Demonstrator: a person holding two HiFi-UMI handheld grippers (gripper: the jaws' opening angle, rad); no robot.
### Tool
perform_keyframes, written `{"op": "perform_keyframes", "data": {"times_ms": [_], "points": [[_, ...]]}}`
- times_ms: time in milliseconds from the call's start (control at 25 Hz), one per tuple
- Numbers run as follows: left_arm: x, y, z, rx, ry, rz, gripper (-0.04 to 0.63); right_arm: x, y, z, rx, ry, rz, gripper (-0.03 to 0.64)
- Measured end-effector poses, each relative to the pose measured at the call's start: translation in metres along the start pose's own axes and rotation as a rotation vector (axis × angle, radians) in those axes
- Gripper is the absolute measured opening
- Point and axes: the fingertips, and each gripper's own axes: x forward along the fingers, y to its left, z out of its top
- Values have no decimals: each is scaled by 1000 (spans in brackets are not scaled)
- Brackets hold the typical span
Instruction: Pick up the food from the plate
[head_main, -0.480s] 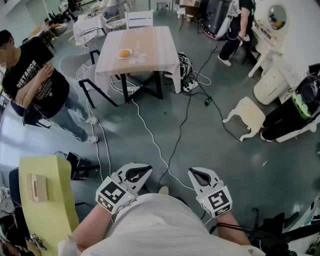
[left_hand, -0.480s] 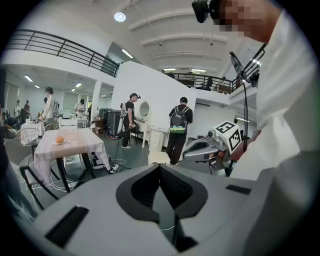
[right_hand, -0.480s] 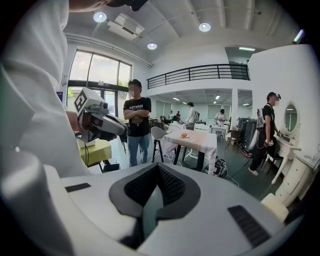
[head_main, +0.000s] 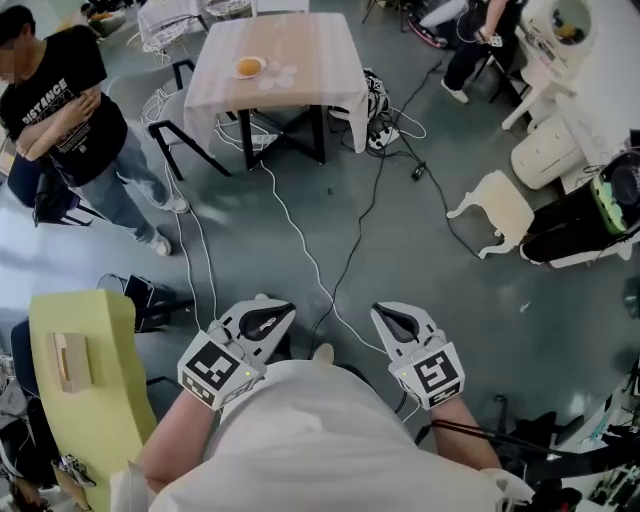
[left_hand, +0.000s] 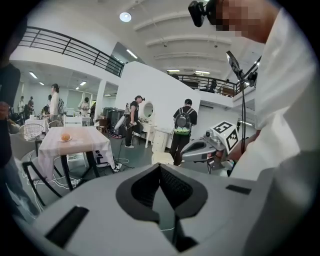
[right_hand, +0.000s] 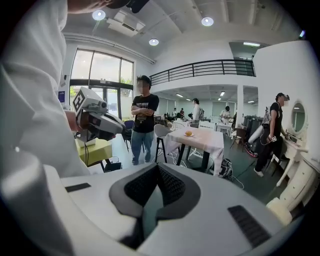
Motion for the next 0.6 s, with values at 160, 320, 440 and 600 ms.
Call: {"op": "perform_keyframes", "data": {"times_ms": [160,320,440,600], "points": [[-9,49,-5,-36,-1,9,9,45,-9,22,2,0,-21,12],[-19,103,-5,-57,1,-4,9,94,-13,48,4,11,-27,15],[-29,145,8,-59,-21,-16,9,133,-16,72,1,37,-40,47],[-50,201,12,-37,-27,-74,9,191,-11,107,-16,47,-63,153]]}}
